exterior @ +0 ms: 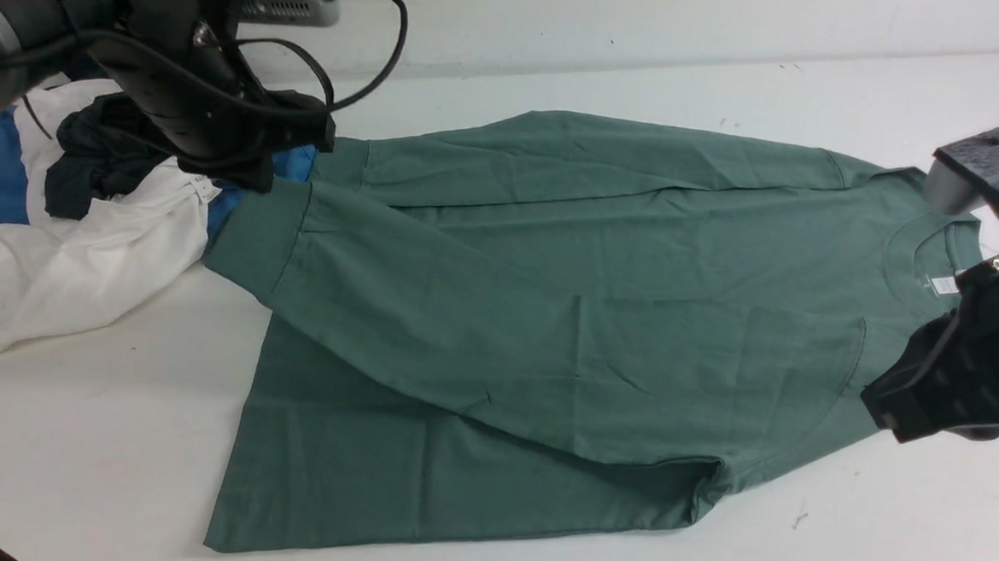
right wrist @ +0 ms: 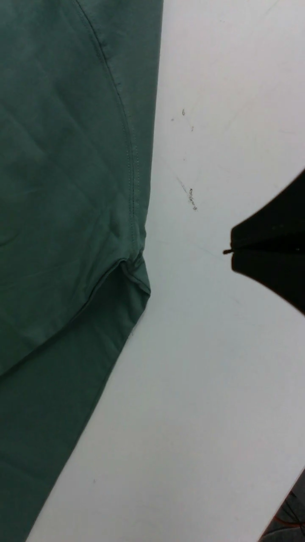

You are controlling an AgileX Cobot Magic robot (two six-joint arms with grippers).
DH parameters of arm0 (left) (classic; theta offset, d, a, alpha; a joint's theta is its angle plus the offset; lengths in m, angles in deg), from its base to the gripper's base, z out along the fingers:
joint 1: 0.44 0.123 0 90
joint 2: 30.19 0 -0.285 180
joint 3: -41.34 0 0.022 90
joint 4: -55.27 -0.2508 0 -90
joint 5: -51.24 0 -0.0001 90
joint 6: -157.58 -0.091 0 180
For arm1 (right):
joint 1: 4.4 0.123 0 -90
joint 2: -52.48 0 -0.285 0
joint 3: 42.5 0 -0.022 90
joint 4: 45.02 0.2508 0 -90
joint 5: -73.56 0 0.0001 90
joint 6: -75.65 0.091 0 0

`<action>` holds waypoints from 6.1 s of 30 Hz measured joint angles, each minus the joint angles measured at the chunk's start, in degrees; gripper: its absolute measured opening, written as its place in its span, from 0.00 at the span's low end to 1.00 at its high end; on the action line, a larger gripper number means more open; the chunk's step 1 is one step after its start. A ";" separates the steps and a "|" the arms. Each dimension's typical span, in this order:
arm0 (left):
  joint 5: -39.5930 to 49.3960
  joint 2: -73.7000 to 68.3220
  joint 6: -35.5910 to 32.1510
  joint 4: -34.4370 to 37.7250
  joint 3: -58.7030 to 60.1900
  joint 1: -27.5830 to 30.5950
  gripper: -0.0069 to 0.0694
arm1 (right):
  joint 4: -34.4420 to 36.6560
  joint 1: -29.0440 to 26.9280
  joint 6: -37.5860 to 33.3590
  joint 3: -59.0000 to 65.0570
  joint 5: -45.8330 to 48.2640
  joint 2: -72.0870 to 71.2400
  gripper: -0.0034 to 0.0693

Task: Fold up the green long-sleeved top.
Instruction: Use the left arm to drag and place the cuff at the centered position on the left edge of the fabric, then use the left arm to clamp the cuff farthest from it

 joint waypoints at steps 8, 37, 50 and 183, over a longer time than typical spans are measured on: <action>-0.13 -4.87 0.11 -3.87 -0.12 0.00 0.11 | 0.18 0.05 0.00 0.00 0.00 0.02 0.03; 14.72 -2.42 -3.15 -2.03 -6.35 0.04 0.12 | -10.67 11.31 2.80 -5.35 1.26 15.10 0.21; 7.40 17.52 -4.77 10.86 24.67 0.04 0.09 | -16.48 13.00 5.75 -5.47 -11.22 28.33 0.70; 7.97 -37.28 0.92 10.07 -41.53 4.73 0.57 | -0.45 4.17 11.36 5.12 9.09 1.99 0.03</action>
